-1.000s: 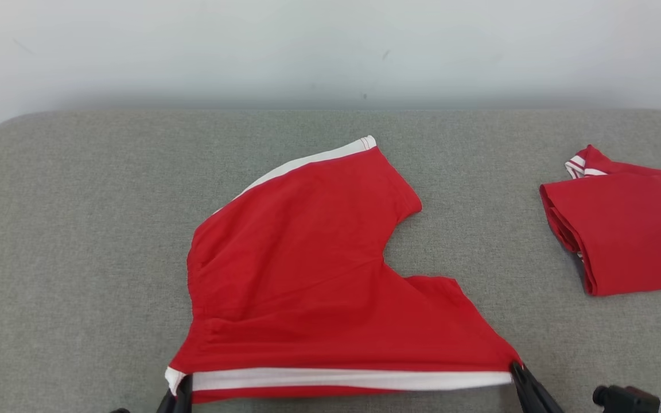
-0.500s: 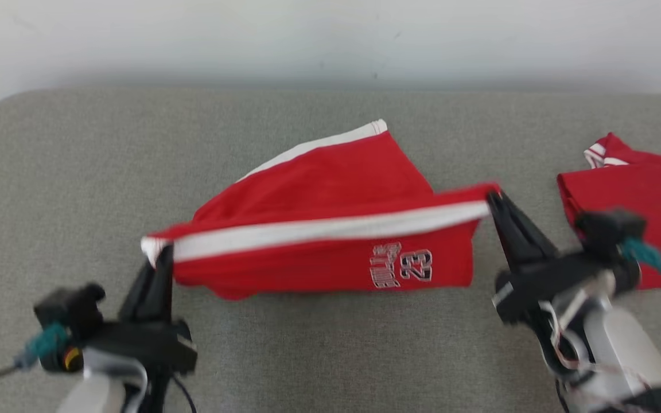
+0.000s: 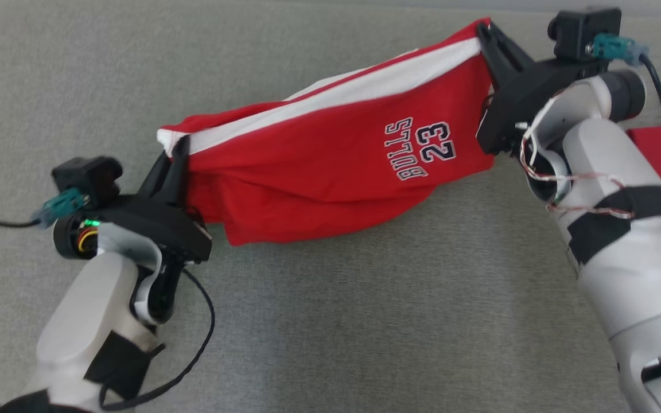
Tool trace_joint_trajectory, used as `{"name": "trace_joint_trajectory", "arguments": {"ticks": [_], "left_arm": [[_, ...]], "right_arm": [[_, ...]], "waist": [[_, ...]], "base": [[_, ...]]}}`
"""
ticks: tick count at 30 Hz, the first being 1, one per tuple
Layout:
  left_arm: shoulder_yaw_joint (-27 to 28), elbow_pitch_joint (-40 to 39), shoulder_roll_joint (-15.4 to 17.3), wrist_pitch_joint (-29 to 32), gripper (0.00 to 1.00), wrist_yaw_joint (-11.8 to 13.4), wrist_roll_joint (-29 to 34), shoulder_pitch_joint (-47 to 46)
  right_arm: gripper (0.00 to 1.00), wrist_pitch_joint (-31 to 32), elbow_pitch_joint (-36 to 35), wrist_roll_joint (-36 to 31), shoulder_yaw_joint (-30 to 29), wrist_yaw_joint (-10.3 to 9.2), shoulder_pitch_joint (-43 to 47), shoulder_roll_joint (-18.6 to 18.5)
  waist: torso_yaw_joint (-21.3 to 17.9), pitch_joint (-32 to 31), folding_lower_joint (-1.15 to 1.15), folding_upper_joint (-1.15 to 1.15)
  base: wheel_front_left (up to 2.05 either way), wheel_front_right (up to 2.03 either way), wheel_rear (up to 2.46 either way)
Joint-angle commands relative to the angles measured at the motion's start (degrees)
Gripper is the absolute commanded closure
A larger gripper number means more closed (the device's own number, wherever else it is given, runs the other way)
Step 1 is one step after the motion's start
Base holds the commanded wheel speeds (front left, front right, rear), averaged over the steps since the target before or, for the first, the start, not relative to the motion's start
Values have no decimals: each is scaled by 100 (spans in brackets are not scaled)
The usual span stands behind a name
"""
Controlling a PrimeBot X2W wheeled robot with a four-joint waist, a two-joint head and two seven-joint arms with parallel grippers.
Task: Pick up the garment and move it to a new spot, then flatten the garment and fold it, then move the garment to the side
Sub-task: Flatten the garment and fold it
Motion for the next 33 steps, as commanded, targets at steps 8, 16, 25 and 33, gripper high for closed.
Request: {"name": "trace_joint_trajectory", "arguments": {"ticks": [8,16,25,33], "left_arm": [[-251,1126,-404,-248,100,-242,-11,-763],[-445,1764,-523,-496,0,-332,-17,-930],[-42,1097,-271,-651,0,-334,165,-225],[905,-733,-132,-649,0,78,1297,1245]], "right_arm": [[100,-405,1519,-106,250,-13,-881,124],[0,-810,2235,-87,340,-13,-1053,217],[0,-1416,2364,323,451,-13,-462,178],[0,-1567,2384,652,601,-13,185,78]], "waist": [[530,501,-2,-1],[523,318,-2,-1],[397,-384,-2,-1],[351,-705,-2,-1]], "base": [[0,0,0],[0,0,0],[0,0,0],[0,0,0]]}}
